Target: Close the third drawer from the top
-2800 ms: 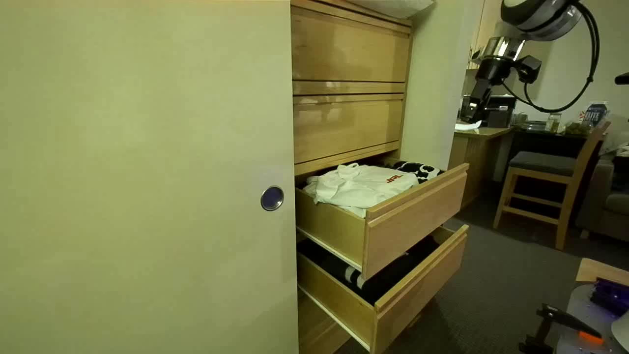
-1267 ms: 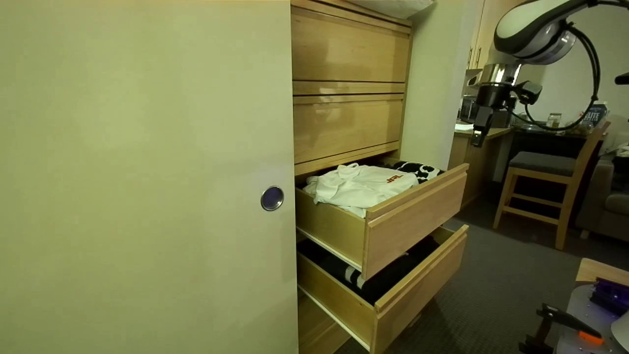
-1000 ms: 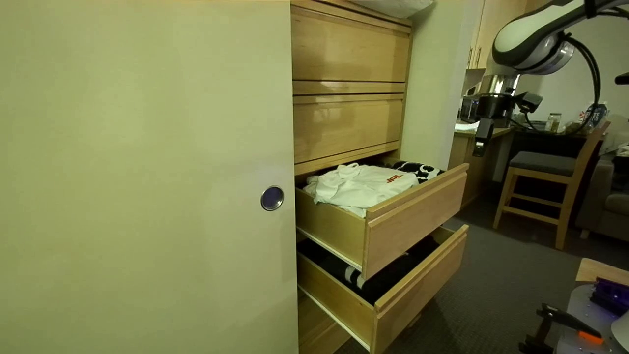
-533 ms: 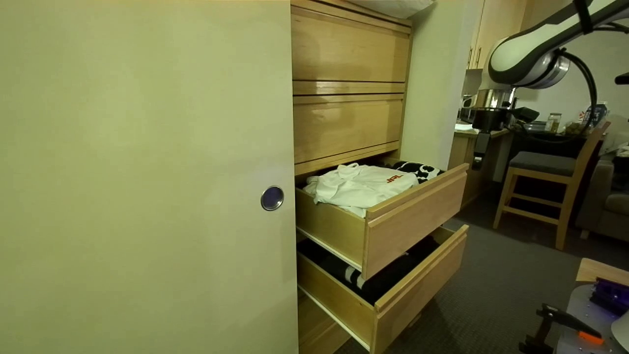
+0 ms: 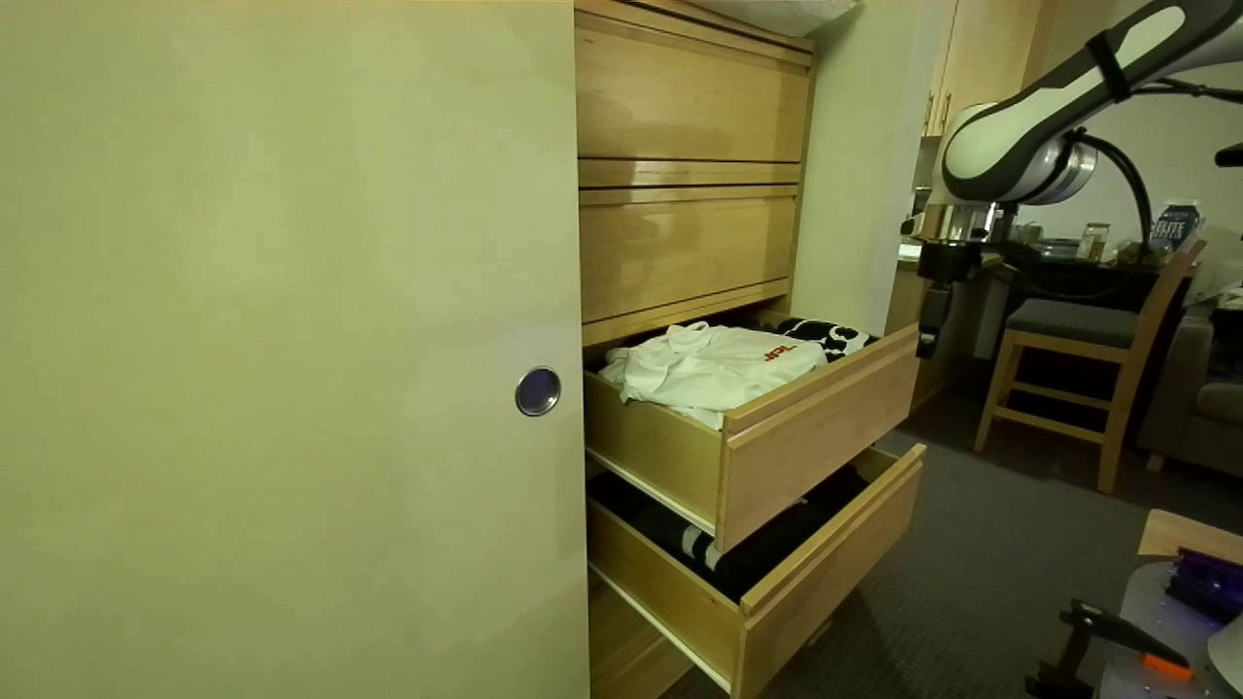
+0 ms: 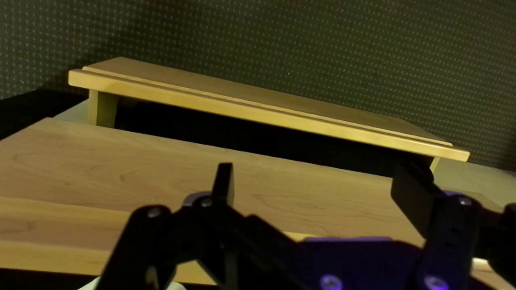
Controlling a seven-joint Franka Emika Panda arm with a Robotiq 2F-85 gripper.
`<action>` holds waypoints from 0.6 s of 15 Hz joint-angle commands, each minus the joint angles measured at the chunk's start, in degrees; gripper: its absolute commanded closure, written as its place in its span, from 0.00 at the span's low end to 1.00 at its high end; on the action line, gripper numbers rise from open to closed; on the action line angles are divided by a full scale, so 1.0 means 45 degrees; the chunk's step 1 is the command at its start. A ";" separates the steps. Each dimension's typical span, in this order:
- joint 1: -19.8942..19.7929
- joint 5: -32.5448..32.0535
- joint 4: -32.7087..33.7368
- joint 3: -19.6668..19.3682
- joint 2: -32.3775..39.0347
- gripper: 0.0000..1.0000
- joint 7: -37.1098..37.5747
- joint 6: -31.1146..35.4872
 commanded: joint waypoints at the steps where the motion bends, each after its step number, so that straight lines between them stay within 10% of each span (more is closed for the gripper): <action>1: -0.0208 -0.0020 0.0002 0.0231 0.0662 0.00 -0.0375 0.0793; 9: -0.0404 -0.0236 0.0055 0.0472 0.2070 0.00 -0.0237 0.2840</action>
